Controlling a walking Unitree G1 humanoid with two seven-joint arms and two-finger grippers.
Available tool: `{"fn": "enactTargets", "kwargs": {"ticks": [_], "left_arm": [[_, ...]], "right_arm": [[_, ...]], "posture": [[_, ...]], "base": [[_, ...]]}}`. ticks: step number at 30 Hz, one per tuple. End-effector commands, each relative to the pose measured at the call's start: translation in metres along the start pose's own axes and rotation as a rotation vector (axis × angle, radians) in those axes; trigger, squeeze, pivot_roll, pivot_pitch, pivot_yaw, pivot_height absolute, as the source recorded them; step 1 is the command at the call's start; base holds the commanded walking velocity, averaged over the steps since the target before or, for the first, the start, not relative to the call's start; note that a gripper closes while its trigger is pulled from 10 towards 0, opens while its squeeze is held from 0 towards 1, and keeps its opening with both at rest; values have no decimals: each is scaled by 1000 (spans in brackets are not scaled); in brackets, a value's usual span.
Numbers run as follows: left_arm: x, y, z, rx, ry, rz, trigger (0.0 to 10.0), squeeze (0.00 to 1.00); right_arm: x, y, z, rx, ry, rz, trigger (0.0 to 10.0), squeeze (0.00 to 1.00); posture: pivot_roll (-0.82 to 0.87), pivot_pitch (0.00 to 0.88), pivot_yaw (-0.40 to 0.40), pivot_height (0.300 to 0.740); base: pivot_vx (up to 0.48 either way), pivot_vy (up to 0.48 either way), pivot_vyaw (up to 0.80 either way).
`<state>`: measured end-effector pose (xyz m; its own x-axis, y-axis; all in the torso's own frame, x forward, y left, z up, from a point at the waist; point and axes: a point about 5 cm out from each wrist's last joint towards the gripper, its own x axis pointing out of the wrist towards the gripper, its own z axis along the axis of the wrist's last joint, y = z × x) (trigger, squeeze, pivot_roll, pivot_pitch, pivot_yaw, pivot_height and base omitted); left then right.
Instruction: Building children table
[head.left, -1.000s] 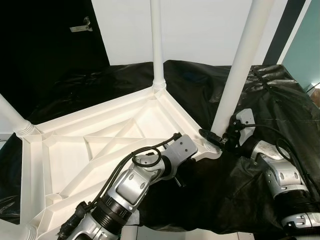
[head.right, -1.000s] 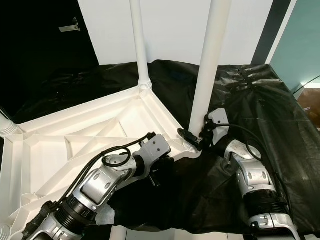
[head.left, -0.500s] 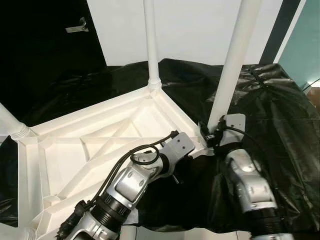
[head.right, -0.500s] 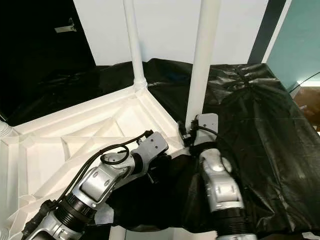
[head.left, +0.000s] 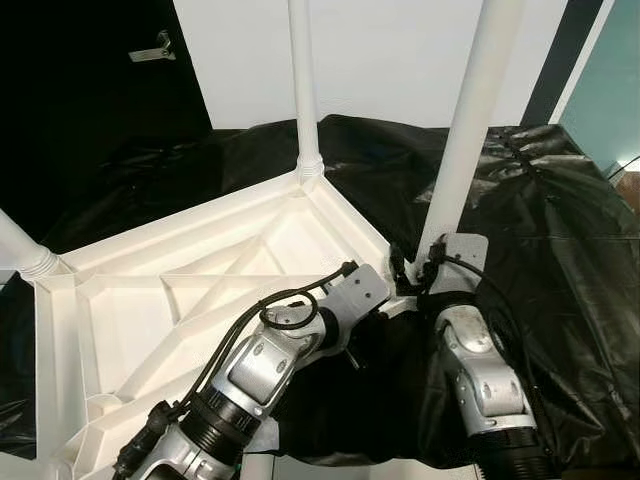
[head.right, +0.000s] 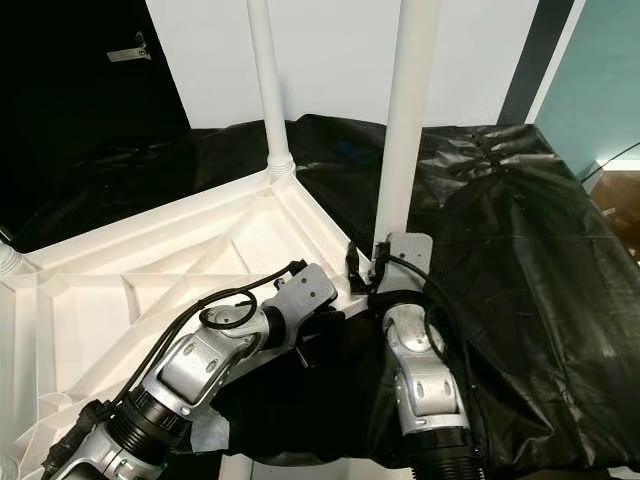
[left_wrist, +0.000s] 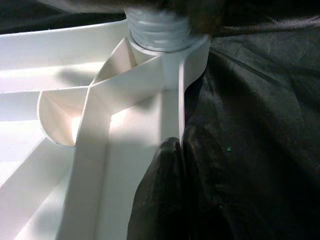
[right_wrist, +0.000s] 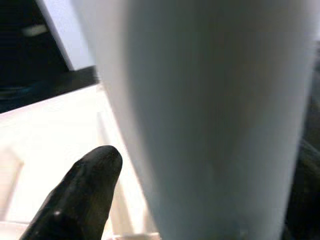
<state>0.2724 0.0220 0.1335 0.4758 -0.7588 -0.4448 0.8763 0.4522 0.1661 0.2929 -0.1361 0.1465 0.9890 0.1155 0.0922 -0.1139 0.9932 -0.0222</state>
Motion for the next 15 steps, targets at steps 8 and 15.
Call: {"fn": "enactTargets", "kwargs": {"ticks": [8,15], "left_arm": [[-1,5,-2,24,13,-5,10000,0],[-1,5,0,25,7,-3,10000,0]], "right_arm": [[0,-44,9,-57,12,347,10000,0],[7,-44,-3,-82,101,522,10000,0]], "posture": [[-88,0,63,740],[-81,0,66,740]], "base": [[0,0,0],[0,0,0]]}}
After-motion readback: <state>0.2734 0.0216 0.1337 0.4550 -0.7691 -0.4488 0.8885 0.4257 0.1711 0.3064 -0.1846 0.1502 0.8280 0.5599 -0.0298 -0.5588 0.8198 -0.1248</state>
